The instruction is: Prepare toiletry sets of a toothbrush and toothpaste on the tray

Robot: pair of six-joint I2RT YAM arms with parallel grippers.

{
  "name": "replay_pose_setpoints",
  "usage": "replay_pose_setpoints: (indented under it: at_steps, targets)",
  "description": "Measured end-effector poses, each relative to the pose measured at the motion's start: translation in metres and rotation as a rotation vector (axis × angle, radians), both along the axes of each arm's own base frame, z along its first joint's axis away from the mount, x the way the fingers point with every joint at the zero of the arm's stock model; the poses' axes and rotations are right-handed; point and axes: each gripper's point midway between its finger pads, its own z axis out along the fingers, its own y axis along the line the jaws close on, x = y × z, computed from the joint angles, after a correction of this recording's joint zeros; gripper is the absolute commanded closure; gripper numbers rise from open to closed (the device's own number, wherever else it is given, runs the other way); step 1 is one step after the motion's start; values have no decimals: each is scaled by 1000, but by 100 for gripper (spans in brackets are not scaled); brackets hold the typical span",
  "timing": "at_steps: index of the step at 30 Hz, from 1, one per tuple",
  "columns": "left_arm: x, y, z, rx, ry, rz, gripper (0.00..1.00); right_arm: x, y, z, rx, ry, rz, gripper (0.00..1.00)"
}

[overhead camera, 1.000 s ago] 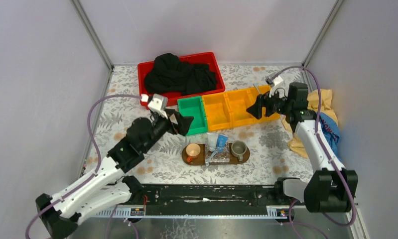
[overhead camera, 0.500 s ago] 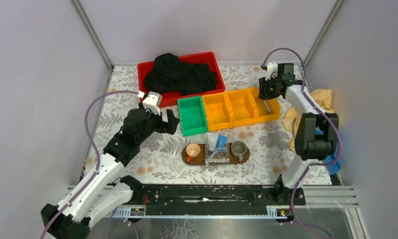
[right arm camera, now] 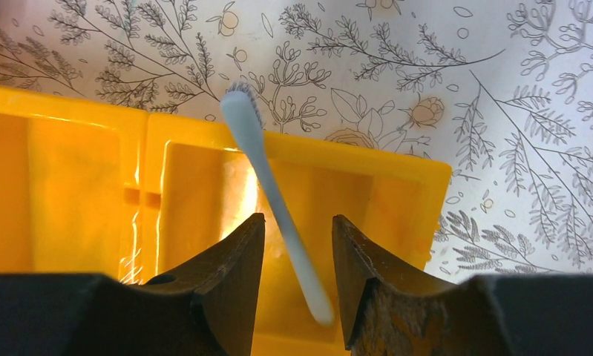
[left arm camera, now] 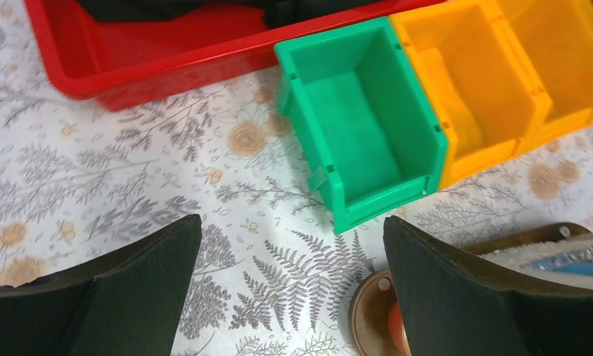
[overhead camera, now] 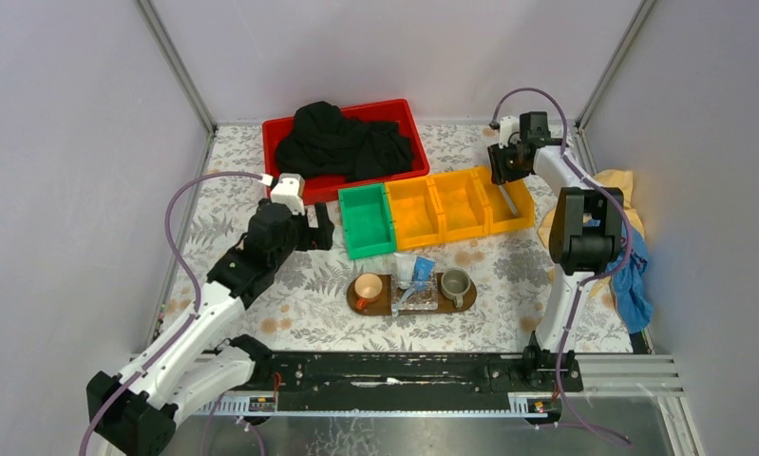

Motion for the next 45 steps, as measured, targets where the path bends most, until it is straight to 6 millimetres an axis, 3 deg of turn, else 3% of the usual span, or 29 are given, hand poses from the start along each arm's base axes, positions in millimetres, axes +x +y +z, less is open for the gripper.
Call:
replay_pose_setpoints:
  at_steps: [7,13,17,23,34,40,45]
  targets:
    - [9,21,-9,15,66,183,0,-1,1,-26,-2,51,24,58]
    - [8,37,-13,34,77,281,0,-3,1,-45,-10,87,40,87]
    - [8,40,-15,39,84,304,0,1,1,-43,-16,63,47,96]
    - [9,39,-25,62,115,300,0,-4,1,-35,-18,28,50,99]
    - [4,32,-19,52,102,230,0,-14,11,43,26,-165,69,100]
    - [-1,26,-11,42,81,169,0,-31,19,86,75,-259,78,100]
    - [-16,3,9,-42,42,9,0,-62,38,148,179,-372,118,100]
